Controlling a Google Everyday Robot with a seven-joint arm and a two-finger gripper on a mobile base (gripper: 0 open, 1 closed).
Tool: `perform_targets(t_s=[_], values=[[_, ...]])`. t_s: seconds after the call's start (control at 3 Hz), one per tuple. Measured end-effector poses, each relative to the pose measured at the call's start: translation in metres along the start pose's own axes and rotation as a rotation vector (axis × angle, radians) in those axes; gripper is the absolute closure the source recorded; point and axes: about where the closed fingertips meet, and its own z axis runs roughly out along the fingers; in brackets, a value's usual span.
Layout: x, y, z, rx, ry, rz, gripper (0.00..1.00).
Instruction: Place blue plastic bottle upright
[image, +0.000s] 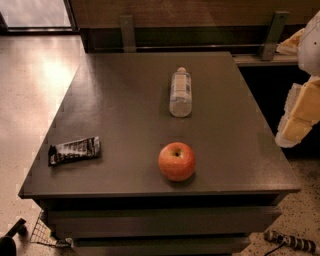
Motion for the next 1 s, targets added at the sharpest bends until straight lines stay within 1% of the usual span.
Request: perform_targets(t_s=[0.33,0.67,1.0], values=[[0.000,0.000,0.000,0.000,0.000,0.000,0.00],[0.001,-0.026,0.001,0.027,-0.019,0.066,0.00],[-0.011,-0.085,0.022,-0.006,-0.093,0.254,0.00]])
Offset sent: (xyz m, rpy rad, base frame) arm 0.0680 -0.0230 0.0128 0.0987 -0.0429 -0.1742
